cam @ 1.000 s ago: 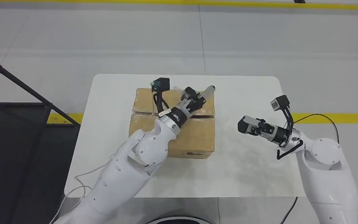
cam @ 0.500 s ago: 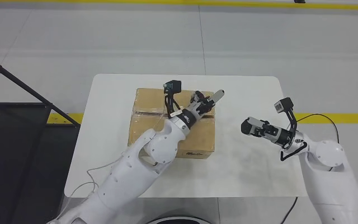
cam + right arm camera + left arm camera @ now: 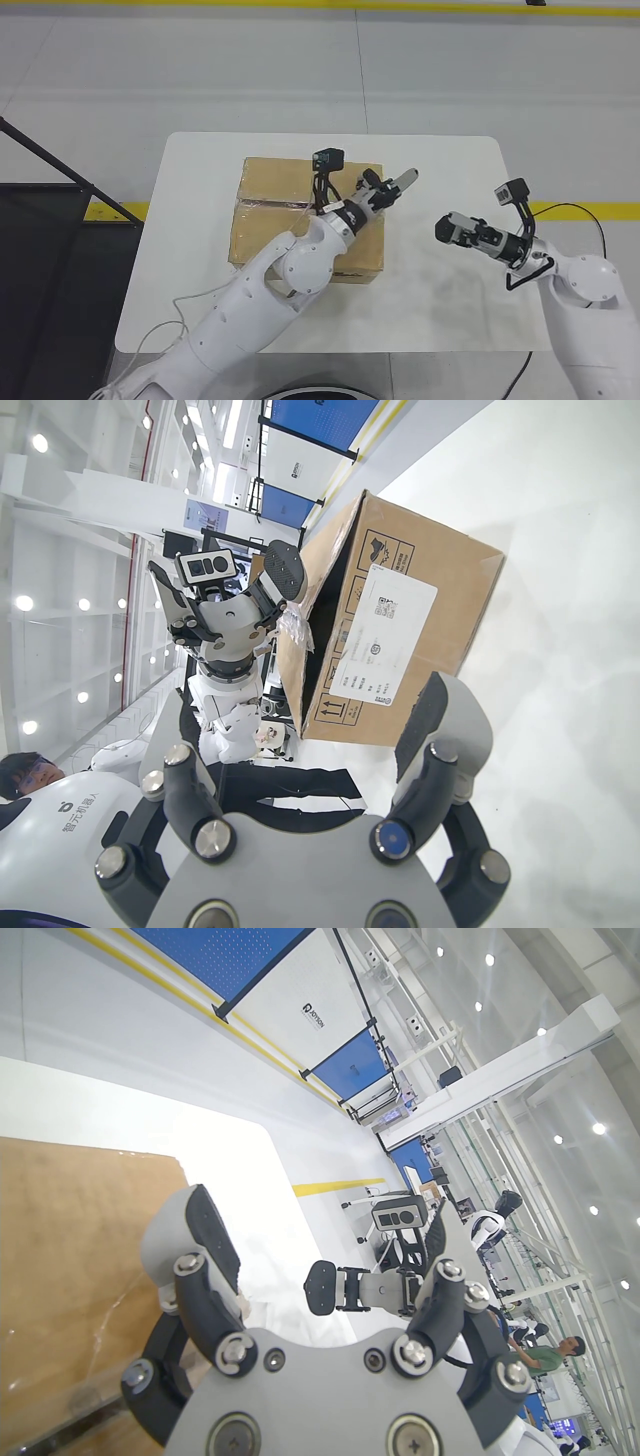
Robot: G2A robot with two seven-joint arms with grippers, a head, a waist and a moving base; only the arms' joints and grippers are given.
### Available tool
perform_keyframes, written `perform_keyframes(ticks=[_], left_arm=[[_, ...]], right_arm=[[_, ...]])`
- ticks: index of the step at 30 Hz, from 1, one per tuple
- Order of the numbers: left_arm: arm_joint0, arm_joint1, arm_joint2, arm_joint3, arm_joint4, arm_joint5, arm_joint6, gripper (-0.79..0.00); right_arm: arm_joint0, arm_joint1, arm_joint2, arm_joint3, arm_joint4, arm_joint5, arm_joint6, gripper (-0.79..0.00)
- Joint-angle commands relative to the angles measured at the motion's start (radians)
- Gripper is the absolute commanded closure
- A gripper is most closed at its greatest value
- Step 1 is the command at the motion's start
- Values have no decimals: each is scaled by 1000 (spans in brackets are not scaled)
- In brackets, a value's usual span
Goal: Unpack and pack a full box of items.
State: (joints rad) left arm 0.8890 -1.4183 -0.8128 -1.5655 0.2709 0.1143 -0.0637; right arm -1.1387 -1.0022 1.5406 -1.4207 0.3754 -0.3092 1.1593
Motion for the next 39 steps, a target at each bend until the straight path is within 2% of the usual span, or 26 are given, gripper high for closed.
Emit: perform_keyframes(ticks=[1, 5, 9, 13, 17, 19, 23, 26, 31, 36, 39], left_arm=[[1, -4, -3, -4, 3, -3, 7, -785], [16, -4, -38, -63, -1, -13, 20, -785], [68, 13, -148, -191, -17, -19, -1, -785], [169, 46, -324, -339, -37, -47, -109, -785], [300, 78, -535, -433, -80, -90, -226, -785], [366, 91, -637, -455, -114, -117, -277, -785], [489, 109, -821, -472, -175, -148, -343, -785], [571, 116, -924, -464, -223, -166, -349, -785], [636, 123, -975, -406, -248, -194, -401, -785], [629, 129, -962, -340, -269, -230, -453, -785], [615, 133, -942, -316, -257, -249, -492, -785]], right_arm=[[-2, 1, 1, -1, 2, -7, 3, -785], [-5, 5, 8, -22, 6, -31, 10, -785], [12, 9, 11, -92, 20, -23, 28, -785], [70, 5, -41, -145, 53, 29, 52, -785], [158, -10, -133, -119, 90, 95, 7, -785], [205, -24, -190, -77, 205, 152, 18, -785], [215, -25, -197, -66, 210, 158, 20, -785], [215, -25, -197, -66, 210, 158, 20, -785], [209, -28, -229, -108, 155, 177, -27, -785], [235, -46, -323, -167, 68, 208, -155, -785], [262, -56, -373, -162, 43, 233, -192, -785]])
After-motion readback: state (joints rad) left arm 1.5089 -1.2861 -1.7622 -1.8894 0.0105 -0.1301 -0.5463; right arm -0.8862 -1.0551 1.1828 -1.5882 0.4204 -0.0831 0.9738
